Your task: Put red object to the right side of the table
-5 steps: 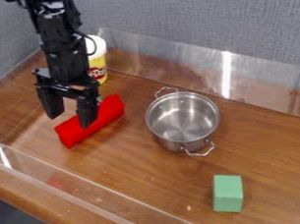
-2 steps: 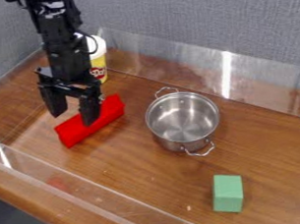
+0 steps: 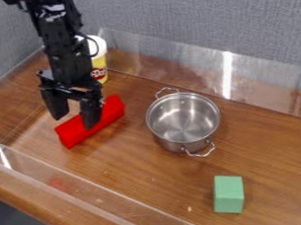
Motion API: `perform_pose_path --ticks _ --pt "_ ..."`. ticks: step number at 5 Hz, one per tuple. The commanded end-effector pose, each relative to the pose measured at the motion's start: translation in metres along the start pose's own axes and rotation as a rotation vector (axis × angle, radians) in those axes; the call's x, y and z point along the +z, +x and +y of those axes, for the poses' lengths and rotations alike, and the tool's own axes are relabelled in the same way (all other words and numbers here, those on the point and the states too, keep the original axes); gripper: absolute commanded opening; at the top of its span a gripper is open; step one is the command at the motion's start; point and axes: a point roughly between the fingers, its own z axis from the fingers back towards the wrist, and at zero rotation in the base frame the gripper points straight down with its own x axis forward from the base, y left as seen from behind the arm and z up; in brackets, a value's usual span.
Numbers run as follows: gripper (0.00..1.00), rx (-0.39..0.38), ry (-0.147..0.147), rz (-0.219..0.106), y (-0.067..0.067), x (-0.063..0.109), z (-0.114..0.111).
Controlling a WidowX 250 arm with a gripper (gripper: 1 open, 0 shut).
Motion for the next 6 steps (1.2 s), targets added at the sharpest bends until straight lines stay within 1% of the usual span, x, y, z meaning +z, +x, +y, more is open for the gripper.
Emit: perform_pose_path --ticks 1,3,4,5,6 --pt "1.0 0.001 0.023 -0.061 0.002 0.018 0.002" --pt "1.0 0.003 0.022 -0.094 -0.001 0.027 0.002" --pt "1.0 -0.008 0.023 -0.081 -0.006 0.022 0.0" --pt "1.0 -0.024 0.027 -0.078 -0.012 0.018 -0.003" --pt "1.0 -0.043 0.024 -0.073 -0.015 0.014 -0.004"
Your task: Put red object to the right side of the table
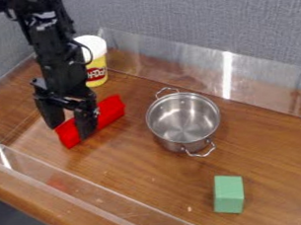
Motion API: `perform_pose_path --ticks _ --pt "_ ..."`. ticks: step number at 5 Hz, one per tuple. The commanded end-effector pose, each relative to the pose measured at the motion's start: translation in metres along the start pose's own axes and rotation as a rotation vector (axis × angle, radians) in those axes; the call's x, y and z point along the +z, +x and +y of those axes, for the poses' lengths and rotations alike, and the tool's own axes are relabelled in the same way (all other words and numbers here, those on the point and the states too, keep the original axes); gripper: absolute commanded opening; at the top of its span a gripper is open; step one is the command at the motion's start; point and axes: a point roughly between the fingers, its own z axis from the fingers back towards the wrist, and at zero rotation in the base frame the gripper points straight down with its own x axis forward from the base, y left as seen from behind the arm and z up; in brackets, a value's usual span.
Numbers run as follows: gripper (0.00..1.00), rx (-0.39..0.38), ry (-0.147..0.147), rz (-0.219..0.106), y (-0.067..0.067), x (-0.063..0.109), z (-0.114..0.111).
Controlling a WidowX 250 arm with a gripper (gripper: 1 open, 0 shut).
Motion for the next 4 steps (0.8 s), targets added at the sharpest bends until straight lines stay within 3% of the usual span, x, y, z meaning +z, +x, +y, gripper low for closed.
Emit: perform_pose_path --ticks 1,3,4 --pt "1.0 -0.019 0.024 -0.041 0.003 0.009 0.004" --pt "1.0 -0.03 0.015 -0.024 0.002 -0.001 0.005" --pt "0.0 -0.035 0.011 -0.021 0.001 -0.004 0.005"
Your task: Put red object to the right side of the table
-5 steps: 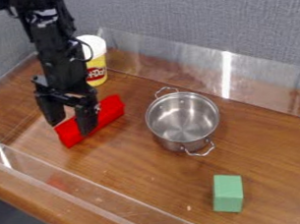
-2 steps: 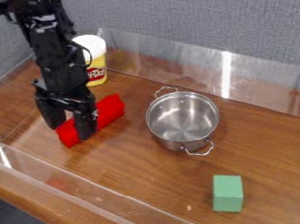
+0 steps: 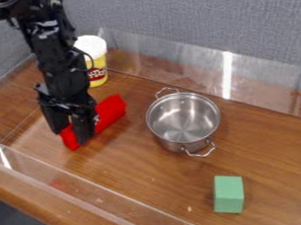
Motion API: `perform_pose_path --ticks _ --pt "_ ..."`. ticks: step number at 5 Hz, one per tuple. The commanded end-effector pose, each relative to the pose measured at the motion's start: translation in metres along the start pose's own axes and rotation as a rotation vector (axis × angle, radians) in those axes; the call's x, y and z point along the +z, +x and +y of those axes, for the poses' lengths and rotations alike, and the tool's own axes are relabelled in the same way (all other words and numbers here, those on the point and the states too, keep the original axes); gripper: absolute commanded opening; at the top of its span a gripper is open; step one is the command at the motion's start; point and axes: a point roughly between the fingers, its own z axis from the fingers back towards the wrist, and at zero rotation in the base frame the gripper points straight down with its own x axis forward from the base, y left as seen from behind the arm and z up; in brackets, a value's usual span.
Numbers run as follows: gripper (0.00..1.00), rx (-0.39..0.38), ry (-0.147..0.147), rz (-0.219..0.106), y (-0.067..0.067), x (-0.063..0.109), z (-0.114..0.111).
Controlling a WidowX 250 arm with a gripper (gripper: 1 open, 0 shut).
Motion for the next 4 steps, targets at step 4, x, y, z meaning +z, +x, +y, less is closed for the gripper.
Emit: perform_pose_path --ticks 4 --pt "1.0 0.015 0.009 -0.035 0.0035 0.0049 0.0071"
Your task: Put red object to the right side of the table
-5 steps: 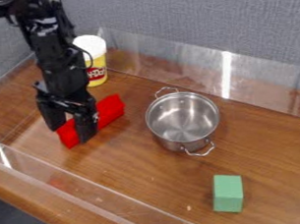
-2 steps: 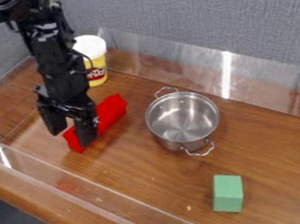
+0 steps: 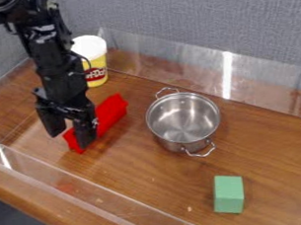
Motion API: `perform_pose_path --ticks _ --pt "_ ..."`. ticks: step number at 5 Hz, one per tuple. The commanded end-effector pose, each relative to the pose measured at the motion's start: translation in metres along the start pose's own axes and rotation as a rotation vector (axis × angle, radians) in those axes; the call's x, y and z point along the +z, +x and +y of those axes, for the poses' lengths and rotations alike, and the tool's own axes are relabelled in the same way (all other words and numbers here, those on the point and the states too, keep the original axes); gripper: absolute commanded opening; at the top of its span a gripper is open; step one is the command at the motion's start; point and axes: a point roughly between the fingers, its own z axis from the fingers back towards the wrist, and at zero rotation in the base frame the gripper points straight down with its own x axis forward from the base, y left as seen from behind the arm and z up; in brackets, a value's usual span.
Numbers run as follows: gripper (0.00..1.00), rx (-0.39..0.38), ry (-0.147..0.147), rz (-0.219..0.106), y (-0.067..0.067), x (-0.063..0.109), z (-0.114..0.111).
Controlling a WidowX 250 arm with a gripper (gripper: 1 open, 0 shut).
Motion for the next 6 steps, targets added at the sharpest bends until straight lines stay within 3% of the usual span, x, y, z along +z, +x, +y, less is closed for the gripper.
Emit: perform_pose_path --ticks 1,6 --pt "1.0 -0.006 0.023 -0.034 0.0068 0.0087 0.0035" --pt "1.0 -0.015 0.023 -0.064 0.0132 0.0171 -0.001"
